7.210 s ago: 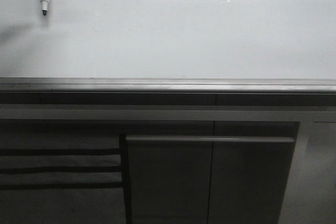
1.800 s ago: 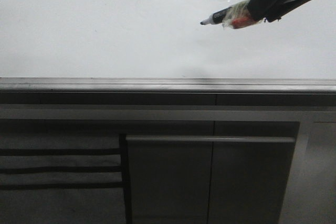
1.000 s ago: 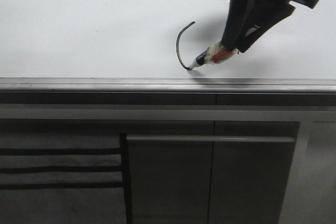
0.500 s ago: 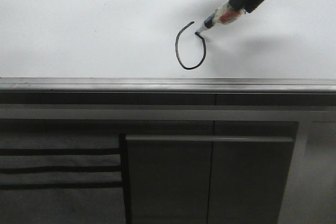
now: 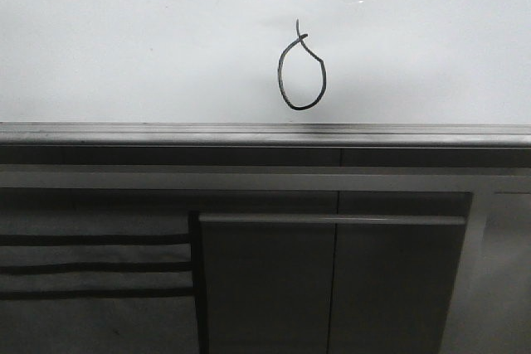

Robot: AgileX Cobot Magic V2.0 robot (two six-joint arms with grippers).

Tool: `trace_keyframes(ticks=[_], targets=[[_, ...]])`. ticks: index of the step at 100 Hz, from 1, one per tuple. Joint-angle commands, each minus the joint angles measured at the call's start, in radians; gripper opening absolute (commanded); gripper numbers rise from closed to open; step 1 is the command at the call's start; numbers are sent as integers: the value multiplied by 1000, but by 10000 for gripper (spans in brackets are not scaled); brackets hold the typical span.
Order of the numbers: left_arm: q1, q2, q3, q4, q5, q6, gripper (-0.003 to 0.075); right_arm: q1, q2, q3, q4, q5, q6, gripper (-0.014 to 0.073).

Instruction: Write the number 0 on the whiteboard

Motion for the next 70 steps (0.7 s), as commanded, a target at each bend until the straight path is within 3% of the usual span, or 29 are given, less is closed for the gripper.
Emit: trace_keyframes(ticks=[1, 17, 23, 29, 48, 70], targets=[[-45, 42, -65, -92, 3, 140, 564, 70, -88, 67, 20, -38, -177, -15], [-155, 176, -140, -159, 133, 361, 564, 211, -155, 193, 20, -109, -250, -15], [-209, 241, -171, -159, 141, 402, 564, 254, -155, 201, 16, -77, -350, -15], [-249, 284, -201, -159, 141, 428, 564, 274, -155, 201, 16, -48, -406, -15], [-352, 447, -304, -149, 134, 480, 564, 296, -155, 201, 16, -97, -414, -15], [-359, 553, -369, -74, 128, 480, 564, 296, -172, 201, 16, -109, -459, -15]])
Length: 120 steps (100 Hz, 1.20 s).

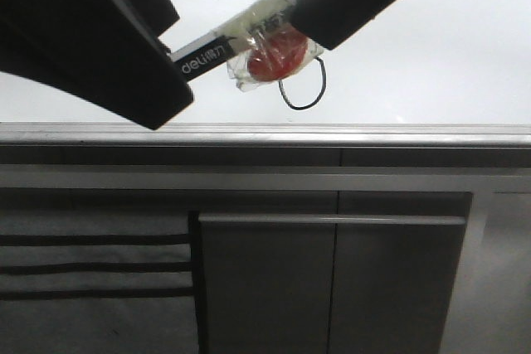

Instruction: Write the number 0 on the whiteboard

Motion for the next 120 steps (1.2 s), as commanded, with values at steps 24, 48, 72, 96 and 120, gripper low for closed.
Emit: trace_keyframes(ticks=[24, 48, 72, 96, 120], targets=[[-8, 16, -54, 14, -98, 3, 525, -2, -52, -24, 11, -116, -20, -15], [-8, 16, -54, 14, -98, 3, 246, -2, -52, -24, 13, -107, -20, -15], [-8, 16, -54, 14, -98, 3, 79, -2, -50, -24, 14, -82, 2, 22], [41, 16, -52, 14, -103, -22, 48, -59, -89, -26, 10, -80, 48, 335], [274, 16, 30, -18, -379, -204, 48, -300, -267, -14, 10, -72, 231, 330]])
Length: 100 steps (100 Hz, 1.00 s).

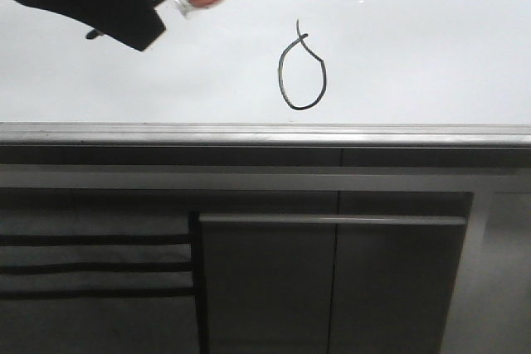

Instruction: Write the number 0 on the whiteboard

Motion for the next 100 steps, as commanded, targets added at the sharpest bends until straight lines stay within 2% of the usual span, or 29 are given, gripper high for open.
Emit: trace_keyframes(ticks=[1, 15, 25, 40, 64, 71, 89, 100], targets=[[88, -19, 18, -48, -226, -93, 48, -90, -85, -14, 12, -32, 90, 330], [190, 0, 113, -190, -544, -119, 48, -177, -161, 35, 14, -20, 127, 330], [218, 50, 133, -226, -654, -119, 49, -182, -188, 81, 17, -20, 127, 330], [242, 143, 70, -228, -644, -119, 53, -182, -192, 130, 32, -20, 127, 330], [325, 241, -37, -239, -514, -119, 66, -182, -192, 149, 35, -12, 127, 330], [332, 243, -57, -231, -480, -119, 124, -182, -192, 149, 35, -12, 127, 330], [335, 243, -73, -214, -446, -119, 341, -182, -192, 149, 35, -14, 127, 330], [335, 236, -73, -202, -426, -119, 358, -182, -192, 149, 10, -18, 127, 330]])
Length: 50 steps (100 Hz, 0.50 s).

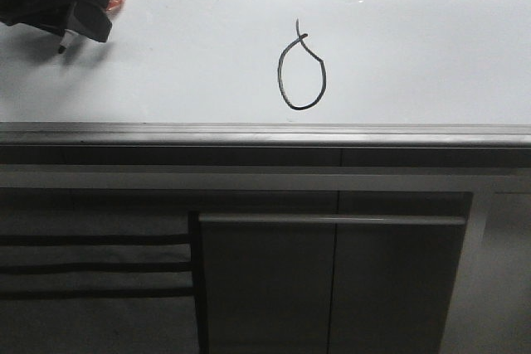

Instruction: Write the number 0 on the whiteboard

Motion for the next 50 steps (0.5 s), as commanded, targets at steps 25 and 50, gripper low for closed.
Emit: trace_keyframes(ticks=[25, 50], targets=[[4, -200, -57, 67, 214, -11, 358, -7, -56, -44, -157, -24, 179, 330], [4, -486, 22, 83, 446, -11, 356, -7, -164, -33, -485, 57, 735, 330]])
